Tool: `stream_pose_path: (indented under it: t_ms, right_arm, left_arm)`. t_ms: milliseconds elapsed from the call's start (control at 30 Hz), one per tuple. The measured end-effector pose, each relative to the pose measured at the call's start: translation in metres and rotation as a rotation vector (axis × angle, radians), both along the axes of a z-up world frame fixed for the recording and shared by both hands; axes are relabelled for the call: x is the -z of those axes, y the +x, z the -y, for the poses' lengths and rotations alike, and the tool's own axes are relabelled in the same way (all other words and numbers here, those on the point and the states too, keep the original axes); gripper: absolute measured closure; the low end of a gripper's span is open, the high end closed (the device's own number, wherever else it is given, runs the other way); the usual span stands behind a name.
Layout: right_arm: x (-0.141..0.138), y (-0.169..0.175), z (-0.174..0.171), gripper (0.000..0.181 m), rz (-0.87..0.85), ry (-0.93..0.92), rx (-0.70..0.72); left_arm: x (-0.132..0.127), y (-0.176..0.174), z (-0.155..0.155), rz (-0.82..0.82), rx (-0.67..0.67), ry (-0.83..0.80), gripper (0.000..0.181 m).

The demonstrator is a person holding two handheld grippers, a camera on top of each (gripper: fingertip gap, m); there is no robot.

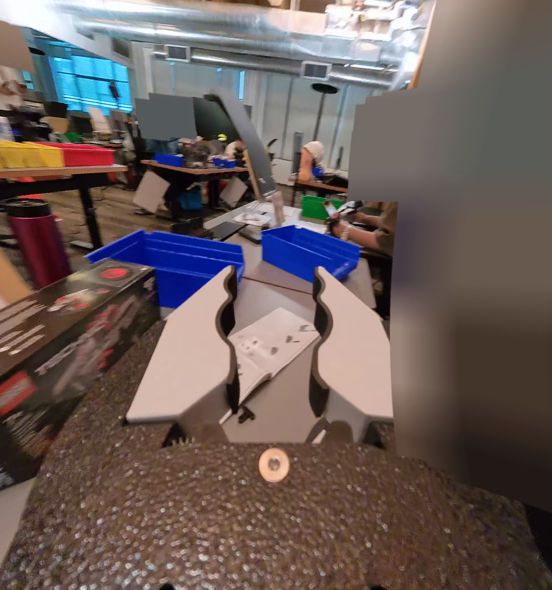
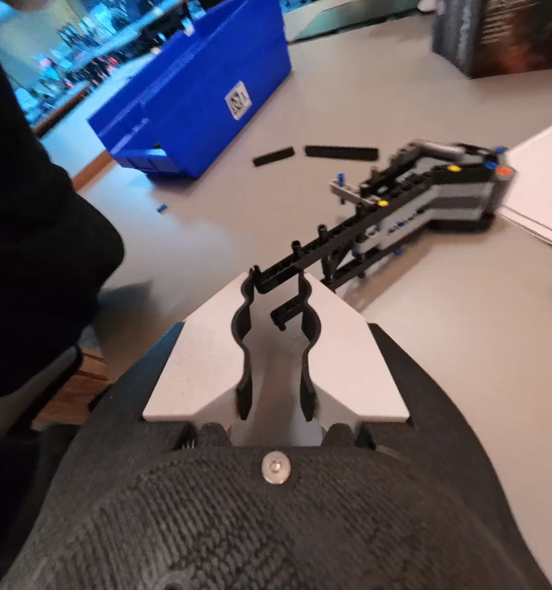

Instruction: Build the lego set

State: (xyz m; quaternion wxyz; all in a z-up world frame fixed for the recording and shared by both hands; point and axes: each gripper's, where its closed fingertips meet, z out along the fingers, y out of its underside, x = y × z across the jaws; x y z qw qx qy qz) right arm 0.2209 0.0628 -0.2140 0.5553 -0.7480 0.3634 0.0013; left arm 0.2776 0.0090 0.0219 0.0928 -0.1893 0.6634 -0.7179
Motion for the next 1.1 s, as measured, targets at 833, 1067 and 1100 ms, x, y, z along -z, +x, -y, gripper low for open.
stream_pose_path:
  t_ms: [833,1067,1100]
  right_arm:
    - [0.027,0.093,0.118,0.153,0.296,-0.586,-0.144]
    - [0.038,0.099,0.114,0.167,0.137,-0.584,-0.003]
    - [0.038,0.1,0.114,0.168,0.14,-0.579,0.005]
  left_arm:
    - [0.106,-0.001,-0.044,-0.17,-0.022,0.309,0.138]
    - [0.172,-0.032,-0.085,-0.354,-0.115,0.358,0.132]
    - [0.174,-0.038,-0.087,-0.364,-0.113,0.341,0.131]
